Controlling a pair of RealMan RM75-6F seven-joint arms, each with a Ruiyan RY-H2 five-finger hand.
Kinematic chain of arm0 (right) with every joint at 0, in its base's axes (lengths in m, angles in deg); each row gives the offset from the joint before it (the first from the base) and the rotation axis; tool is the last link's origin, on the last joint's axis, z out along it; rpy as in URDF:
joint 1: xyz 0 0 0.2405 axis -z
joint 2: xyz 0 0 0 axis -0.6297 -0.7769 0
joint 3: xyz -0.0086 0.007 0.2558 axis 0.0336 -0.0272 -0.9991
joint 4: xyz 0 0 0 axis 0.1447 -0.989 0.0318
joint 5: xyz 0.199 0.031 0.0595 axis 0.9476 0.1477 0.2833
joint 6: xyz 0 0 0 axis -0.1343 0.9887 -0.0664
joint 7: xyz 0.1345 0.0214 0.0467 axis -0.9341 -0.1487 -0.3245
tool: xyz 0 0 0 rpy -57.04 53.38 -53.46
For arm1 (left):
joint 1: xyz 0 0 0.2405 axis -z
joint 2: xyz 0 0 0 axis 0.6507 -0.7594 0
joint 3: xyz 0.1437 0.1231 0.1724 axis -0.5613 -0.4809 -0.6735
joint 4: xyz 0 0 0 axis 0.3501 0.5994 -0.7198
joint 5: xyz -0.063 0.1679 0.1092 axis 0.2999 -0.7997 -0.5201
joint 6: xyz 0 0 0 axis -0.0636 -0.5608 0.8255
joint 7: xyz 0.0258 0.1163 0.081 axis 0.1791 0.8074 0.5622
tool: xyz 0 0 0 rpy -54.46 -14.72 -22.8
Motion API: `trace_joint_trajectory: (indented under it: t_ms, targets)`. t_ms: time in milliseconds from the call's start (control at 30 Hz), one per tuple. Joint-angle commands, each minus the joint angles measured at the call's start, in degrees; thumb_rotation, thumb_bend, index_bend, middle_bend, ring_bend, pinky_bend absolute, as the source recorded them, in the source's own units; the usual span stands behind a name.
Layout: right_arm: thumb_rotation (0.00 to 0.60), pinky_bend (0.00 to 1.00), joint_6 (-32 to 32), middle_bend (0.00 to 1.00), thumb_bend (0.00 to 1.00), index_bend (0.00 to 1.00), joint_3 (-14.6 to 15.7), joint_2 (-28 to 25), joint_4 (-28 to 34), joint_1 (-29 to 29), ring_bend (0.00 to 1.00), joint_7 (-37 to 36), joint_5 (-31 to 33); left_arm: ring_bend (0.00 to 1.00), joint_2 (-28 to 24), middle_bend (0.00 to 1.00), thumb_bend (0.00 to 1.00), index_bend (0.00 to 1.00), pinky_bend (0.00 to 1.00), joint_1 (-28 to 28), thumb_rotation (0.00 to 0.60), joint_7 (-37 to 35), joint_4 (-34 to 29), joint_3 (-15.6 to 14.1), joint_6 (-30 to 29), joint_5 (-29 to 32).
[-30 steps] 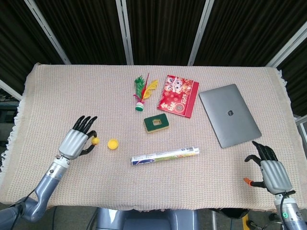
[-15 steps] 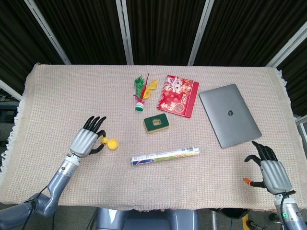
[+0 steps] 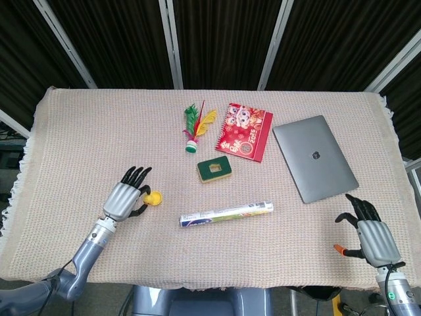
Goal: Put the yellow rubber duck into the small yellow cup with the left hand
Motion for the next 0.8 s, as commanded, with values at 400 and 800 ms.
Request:
trace_joint_trajectory:
  t_ms: [400,800]
  targets:
    - [0.6,0.0,-0.1,0.01,0.0,0.41,0.0,-0.1,0.1,0.0,0.0,-0.3,0.1,0.0,0.5,0.0,0.34,0.52,0.0,0.1,0.6,-0.3,1.1,0.0,0.0,0.2]
    - [0.6,0.0,-0.3,0.01,0.0,0.41,-0.1,-0.2,0.2,0.0,0.0,-1.0,0.4,0.0,1.6,0.0,0.34,0.52,0.0,1.0,0.6,-0.9,2.7,0.3,0.6,0.3]
